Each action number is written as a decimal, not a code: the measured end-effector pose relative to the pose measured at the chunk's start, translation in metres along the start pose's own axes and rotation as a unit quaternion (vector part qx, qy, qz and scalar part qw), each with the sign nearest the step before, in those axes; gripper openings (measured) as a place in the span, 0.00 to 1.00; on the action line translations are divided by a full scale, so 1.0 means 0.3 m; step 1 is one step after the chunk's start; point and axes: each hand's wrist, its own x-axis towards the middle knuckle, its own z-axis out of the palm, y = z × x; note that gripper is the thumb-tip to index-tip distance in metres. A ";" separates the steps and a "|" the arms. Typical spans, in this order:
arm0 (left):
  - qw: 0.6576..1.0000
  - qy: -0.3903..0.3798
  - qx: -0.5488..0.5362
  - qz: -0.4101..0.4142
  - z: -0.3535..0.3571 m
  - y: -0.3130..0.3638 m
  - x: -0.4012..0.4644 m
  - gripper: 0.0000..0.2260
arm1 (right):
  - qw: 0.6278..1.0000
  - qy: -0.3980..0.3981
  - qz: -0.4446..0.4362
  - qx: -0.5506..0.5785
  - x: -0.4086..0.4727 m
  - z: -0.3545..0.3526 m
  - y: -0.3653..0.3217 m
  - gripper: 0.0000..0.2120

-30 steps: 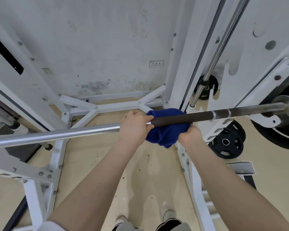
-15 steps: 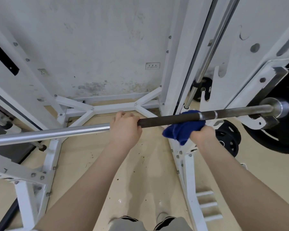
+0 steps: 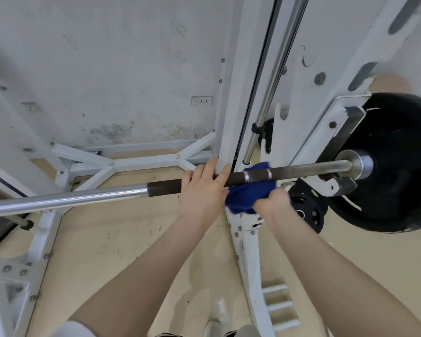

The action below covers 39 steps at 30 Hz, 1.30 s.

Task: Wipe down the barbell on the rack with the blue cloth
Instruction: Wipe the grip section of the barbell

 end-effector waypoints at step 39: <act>0.908 -0.029 -0.364 -0.206 0.022 -0.240 -0.454 0.20 | 0.738 -0.390 0.152 -0.529 0.005 -0.078 0.327 0.31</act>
